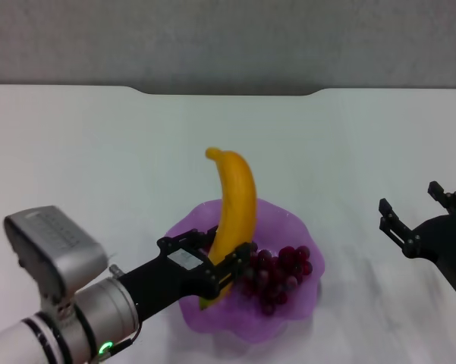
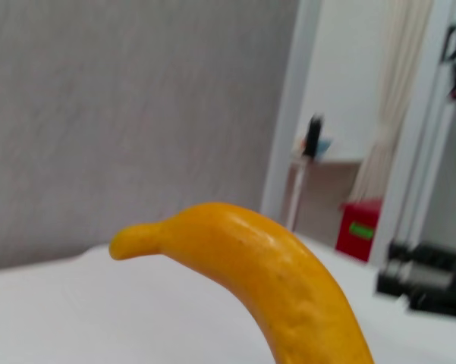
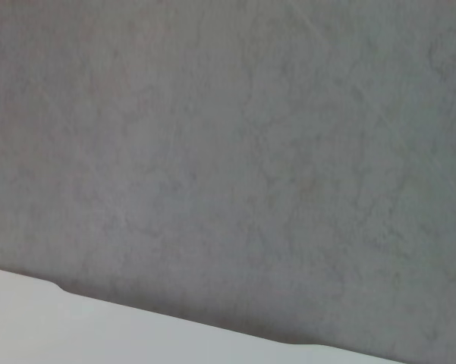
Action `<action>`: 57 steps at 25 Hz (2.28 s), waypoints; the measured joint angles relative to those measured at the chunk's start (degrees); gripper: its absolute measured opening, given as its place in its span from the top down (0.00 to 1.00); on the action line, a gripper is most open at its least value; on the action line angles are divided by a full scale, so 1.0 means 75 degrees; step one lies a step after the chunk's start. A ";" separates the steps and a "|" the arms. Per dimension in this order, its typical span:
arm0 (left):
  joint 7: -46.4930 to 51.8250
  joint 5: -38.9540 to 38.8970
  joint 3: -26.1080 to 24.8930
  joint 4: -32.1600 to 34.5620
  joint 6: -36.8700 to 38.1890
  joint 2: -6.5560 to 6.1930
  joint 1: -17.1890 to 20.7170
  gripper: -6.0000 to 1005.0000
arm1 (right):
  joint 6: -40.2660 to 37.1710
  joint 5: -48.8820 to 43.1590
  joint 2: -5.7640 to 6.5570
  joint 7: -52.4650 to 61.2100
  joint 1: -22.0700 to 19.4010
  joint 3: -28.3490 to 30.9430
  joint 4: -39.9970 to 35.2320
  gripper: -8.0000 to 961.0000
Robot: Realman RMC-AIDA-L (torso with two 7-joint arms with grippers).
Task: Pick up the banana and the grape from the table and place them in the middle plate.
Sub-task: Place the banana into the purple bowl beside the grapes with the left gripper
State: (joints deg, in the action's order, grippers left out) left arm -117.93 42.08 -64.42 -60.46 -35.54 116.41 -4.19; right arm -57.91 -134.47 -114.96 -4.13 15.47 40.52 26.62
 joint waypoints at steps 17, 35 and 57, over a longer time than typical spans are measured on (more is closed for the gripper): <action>0.7684 0.7072 -0.0294 -0.1429 0.1257 -0.0114 -0.0547 0.49 | 0.0001 -0.0001 0.0000 0.0000 0.0004 -0.0047 0.0001 0.09; 1.2624 1.2524 -0.0877 -0.1963 -0.0811 0.0060 -0.1381 0.49 | 0.0057 0.0022 0.0000 0.0000 0.0061 -0.0047 -0.0024 0.09; 1.2415 1.2462 -0.0498 -0.2789 -0.0281 0.0086 -0.0892 0.32 | 0.0235 0.0021 0.0000 0.0000 0.0097 0.0010 -0.0034 0.09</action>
State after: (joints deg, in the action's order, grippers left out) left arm -24.82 135.55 -68.16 -81.38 -37.65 117.05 -10.88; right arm -56.15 -134.31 -114.96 -4.13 16.20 40.59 26.37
